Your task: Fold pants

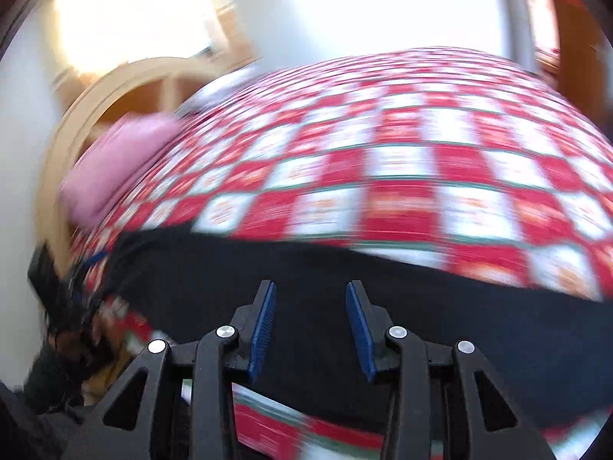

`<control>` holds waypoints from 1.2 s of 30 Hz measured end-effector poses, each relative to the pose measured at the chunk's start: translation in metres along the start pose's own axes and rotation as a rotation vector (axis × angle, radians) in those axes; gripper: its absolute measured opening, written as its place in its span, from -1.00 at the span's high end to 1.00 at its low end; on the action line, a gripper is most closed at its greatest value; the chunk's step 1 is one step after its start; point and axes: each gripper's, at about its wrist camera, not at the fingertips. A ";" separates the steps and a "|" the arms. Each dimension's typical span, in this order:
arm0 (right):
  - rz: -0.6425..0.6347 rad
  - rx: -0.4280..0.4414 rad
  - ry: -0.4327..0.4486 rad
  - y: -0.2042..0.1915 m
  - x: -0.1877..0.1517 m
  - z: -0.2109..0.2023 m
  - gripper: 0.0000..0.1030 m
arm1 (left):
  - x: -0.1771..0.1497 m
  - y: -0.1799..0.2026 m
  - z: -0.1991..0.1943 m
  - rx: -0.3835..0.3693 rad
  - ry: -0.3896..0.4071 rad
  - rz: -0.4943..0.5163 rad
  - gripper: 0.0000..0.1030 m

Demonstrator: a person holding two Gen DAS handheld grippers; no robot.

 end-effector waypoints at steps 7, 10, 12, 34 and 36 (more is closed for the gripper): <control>0.338 -0.385 0.142 0.145 -0.013 -0.118 0.21 | 0.005 0.040 0.022 -0.088 -0.050 0.059 -1.00; 0.437 -0.444 0.179 0.183 -0.020 -0.146 0.20 | 0.006 0.051 0.028 -0.104 -0.069 0.076 -1.00; 0.500 -0.428 0.172 0.207 -0.023 -0.150 0.16 | 0.005 0.052 0.033 -0.110 -0.082 0.074 -1.00; 0.354 -0.296 0.144 0.202 0.019 -0.115 0.89 | -0.010 0.054 0.050 -0.118 -0.157 0.031 -1.00; 0.159 -0.361 0.198 0.150 0.028 -0.121 0.89 | -0.010 0.055 0.051 -0.119 -0.157 0.028 -1.00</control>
Point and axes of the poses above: each gripper's, at about its wrist camera, not at the fingertips, and z roughly the way its jaws point, y to its right, x to its top, and after that the axes turned 6 degrees about y, right-handed
